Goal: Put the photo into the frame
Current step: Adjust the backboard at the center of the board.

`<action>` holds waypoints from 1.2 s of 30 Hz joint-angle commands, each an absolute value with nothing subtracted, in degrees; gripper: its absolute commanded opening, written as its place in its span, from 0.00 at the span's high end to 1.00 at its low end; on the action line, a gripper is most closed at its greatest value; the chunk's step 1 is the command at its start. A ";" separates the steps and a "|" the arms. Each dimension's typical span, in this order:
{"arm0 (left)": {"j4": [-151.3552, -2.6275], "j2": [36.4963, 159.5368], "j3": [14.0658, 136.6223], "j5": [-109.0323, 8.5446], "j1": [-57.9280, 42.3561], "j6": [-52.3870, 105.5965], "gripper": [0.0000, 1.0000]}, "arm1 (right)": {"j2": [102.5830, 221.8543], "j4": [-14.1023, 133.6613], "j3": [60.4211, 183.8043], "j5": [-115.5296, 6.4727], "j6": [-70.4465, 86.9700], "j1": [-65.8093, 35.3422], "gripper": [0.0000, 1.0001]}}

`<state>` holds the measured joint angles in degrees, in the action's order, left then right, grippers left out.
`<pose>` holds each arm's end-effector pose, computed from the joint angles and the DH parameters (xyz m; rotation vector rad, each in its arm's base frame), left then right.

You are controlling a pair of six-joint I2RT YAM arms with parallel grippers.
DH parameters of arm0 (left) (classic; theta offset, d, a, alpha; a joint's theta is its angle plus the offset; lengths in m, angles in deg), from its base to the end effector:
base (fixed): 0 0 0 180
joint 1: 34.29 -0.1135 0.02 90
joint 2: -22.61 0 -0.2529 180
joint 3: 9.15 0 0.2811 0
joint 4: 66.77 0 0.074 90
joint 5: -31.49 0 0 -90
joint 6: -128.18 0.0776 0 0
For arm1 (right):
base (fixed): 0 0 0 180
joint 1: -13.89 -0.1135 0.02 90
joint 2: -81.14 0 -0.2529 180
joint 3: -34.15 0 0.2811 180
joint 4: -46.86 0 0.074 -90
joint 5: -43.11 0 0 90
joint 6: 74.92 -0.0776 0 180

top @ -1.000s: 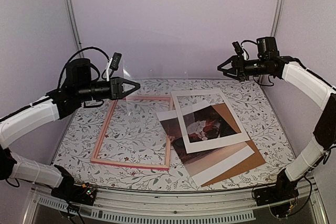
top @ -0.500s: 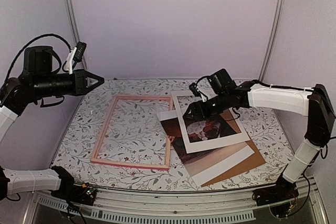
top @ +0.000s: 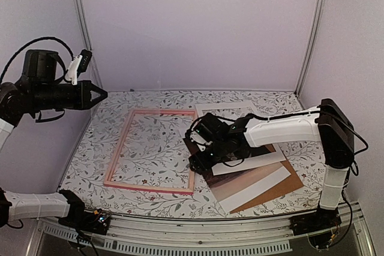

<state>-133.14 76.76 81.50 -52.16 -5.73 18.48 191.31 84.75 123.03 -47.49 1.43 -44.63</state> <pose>0.1969 -0.1170 0.4104 0.2348 2.1375 -0.6174 0.2326 0.3815 0.1186 -1.0256 2.4738 0.4461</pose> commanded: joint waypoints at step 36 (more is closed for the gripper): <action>-124.47 80.50 77.64 -45.92 -6.72 20.80 1.00 | 196.69 90.08 126.94 -35.28 -3.27 -29.91 0.23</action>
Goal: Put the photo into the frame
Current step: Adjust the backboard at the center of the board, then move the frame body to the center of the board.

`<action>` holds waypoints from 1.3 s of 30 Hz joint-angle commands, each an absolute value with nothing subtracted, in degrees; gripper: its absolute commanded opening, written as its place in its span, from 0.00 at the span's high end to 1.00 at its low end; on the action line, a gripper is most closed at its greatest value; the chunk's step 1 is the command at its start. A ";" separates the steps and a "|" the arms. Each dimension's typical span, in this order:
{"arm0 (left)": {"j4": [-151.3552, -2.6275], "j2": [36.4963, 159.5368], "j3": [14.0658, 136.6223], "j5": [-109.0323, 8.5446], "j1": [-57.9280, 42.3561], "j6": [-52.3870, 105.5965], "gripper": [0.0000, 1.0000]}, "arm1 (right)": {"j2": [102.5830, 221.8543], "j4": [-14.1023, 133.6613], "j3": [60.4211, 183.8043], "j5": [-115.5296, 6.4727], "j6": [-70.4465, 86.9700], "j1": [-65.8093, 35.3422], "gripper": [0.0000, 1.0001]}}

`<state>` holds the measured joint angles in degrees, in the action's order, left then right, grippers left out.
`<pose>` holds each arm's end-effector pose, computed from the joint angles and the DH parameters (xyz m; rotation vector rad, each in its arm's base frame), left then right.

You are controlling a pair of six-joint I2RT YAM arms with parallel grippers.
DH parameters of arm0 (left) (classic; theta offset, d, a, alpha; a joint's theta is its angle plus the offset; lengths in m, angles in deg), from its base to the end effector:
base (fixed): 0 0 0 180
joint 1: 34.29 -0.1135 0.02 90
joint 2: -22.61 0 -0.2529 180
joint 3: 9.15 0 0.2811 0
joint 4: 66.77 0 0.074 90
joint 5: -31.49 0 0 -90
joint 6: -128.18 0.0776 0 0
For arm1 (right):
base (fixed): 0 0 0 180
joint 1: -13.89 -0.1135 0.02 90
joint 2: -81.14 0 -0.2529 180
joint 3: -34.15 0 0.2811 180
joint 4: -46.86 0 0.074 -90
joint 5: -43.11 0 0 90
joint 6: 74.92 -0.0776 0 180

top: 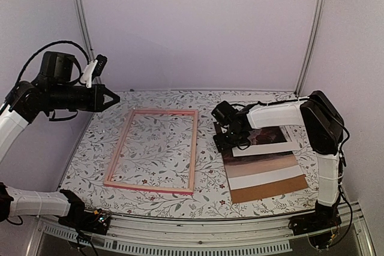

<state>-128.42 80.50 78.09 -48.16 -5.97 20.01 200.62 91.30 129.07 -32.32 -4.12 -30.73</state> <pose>0.2202 -0.1345 0.3852 0.3034 2.1779 -0.6602 0.3365 0.3047 0.0776 -0.5313 2.6463 -0.0285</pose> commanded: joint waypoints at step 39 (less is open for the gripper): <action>-118.42 77.93 73.48 -37.85 -9.59 18.95 0.99 | 205.91 83.62 134.17 -44.55 -14.67 -34.75 0.59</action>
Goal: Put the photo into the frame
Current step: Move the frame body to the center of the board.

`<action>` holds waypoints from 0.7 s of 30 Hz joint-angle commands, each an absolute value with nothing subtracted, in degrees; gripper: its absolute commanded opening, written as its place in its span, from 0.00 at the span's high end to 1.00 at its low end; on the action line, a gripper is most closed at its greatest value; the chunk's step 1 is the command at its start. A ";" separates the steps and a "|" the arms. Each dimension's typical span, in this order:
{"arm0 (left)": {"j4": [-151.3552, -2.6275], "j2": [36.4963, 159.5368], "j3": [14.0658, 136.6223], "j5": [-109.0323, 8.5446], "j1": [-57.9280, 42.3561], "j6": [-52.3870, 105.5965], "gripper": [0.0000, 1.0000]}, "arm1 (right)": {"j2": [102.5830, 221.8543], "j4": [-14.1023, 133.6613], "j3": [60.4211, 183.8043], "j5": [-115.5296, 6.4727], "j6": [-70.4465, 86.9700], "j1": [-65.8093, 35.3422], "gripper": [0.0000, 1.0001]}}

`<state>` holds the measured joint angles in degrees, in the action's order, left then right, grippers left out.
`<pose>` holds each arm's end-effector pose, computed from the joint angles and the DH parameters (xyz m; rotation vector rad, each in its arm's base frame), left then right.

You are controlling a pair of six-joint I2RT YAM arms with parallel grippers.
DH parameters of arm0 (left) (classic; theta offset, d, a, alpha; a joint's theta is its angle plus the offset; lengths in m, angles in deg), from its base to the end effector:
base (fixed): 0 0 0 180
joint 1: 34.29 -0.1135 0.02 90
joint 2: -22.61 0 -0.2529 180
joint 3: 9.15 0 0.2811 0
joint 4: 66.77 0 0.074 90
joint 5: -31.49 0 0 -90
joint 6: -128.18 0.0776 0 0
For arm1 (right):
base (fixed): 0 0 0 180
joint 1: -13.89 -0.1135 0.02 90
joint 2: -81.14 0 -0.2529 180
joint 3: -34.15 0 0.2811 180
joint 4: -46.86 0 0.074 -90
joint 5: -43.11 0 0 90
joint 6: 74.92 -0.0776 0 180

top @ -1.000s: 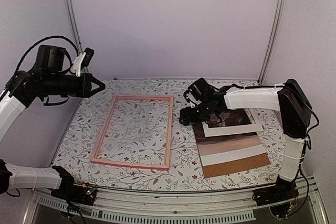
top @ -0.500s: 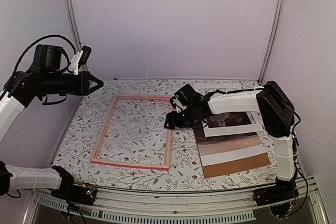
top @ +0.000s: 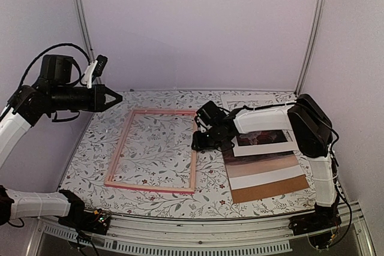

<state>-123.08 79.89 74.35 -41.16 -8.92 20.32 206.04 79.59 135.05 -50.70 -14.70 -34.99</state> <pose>0.2283 -0.1338 0.3762 0.3304 2.1389 -0.7635 0.3279 0.3835 0.0800 -0.4701 2.6338 0.5754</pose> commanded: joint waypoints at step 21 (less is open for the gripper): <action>-113.12 74.91 68.23 -34.12 -9.59 12.05 1.00 | 194.31 84.83 123.55 -43.50 -14.84 -31.37 0.67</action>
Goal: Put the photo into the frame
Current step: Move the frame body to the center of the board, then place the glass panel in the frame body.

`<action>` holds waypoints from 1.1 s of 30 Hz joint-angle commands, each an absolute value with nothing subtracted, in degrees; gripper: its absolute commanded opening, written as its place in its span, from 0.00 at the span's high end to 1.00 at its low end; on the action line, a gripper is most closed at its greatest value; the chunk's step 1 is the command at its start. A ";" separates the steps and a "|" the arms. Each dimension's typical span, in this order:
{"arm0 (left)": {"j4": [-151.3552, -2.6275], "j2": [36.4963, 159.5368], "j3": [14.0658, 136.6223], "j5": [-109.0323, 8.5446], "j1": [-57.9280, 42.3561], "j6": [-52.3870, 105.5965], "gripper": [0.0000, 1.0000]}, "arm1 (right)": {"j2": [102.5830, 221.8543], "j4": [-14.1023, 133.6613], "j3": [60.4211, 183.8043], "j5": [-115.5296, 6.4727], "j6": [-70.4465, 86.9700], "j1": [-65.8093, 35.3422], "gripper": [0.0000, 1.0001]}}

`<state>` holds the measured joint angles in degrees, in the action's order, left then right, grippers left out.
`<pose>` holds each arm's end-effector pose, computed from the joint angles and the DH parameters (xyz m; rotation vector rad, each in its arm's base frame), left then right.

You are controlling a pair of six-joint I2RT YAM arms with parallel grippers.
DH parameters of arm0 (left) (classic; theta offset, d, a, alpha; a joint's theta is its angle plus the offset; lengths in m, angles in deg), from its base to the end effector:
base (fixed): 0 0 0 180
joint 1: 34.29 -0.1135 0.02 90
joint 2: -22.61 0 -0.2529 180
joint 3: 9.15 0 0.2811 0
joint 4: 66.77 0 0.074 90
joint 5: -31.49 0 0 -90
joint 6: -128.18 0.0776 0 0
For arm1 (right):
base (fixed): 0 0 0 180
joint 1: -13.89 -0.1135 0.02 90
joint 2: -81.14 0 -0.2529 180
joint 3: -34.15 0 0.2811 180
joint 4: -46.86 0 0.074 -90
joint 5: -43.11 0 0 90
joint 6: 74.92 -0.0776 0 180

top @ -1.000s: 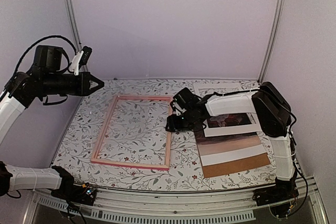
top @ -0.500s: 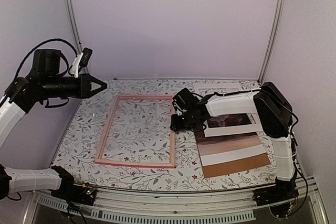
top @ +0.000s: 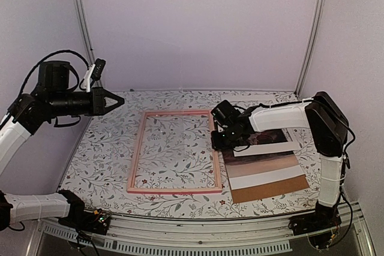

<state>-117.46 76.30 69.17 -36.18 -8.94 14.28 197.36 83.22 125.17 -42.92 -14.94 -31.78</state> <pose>0.2194 -0.1366 0.3704 0.2855 2.0983 -0.9237 0.3240 0.3240 0.0876 -0.3425 2.6654 0.3442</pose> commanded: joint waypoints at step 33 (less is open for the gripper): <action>-76.53 82.97 49.83 -15.27 -9.71 -10.46 1.00 | 175.47 91.96 121.85 -39.30 -7.40 -14.96 0.32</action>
